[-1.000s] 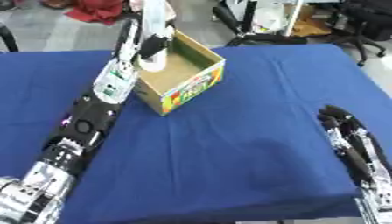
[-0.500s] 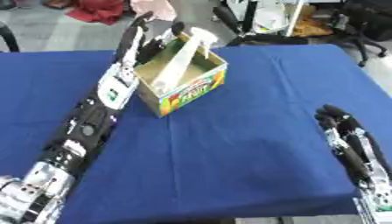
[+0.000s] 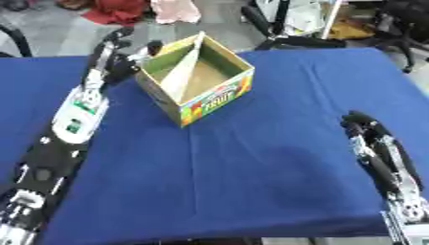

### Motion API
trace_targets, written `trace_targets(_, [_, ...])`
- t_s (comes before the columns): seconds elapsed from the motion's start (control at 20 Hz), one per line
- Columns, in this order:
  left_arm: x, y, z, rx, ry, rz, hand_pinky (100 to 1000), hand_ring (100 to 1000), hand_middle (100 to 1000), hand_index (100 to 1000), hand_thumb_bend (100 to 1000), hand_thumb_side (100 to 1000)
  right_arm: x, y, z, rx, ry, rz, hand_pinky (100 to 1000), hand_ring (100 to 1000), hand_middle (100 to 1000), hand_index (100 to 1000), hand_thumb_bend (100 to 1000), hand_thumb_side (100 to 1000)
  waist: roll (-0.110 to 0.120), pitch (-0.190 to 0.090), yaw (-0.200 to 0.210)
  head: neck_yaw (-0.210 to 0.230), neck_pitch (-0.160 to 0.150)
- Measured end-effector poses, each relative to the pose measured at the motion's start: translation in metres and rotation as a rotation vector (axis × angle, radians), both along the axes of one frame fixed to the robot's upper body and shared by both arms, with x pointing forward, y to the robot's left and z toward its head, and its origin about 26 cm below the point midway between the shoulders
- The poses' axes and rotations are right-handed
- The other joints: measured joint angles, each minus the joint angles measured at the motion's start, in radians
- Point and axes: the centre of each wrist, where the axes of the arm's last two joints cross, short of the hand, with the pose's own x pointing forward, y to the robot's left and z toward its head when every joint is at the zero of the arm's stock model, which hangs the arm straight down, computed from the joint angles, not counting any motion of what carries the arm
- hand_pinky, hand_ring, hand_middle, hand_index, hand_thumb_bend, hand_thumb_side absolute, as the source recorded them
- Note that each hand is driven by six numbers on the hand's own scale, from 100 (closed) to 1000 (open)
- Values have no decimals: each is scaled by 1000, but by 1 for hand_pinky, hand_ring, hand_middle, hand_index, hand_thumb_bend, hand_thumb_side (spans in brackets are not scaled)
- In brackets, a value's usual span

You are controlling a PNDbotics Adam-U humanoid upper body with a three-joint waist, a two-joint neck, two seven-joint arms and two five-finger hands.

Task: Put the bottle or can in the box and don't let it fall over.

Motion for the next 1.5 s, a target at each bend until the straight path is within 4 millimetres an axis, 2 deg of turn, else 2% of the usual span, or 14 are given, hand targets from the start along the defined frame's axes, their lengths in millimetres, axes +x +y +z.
trace_targets(0.2, [-47, 30, 0, -51, -88, 96, 810, 860, 883, 896, 682, 756, 0, -7, 1, -15, -1, -21, 904, 847, 792, 877, 100, 587, 9, 0, 36, -14, 0])
trace_targets(0.45, [-80, 36, -12, -92, -119, 195, 806, 857, 880, 889, 662, 764, -1, -12, 1, -24, -2, -34, 904, 847, 792, 883, 100, 587, 8, -1, 57, -10, 0])
trace_targets(0.7, [-85, 30, -24, -144, -94, 262, 803, 853, 876, 885, 643, 770, -3, -14, 0, -24, 5, -38, 904, 847, 793, 889, 100, 592, 7, -1, 63, 8, 0])
trace_targets(1.5, [-85, 28, -30, -171, -68, 285, 803, 855, 877, 883, 616, 792, -4, -16, -1, -7, 7, -50, 903, 847, 792, 888, 100, 593, 11, 4, 56, 25, 0])
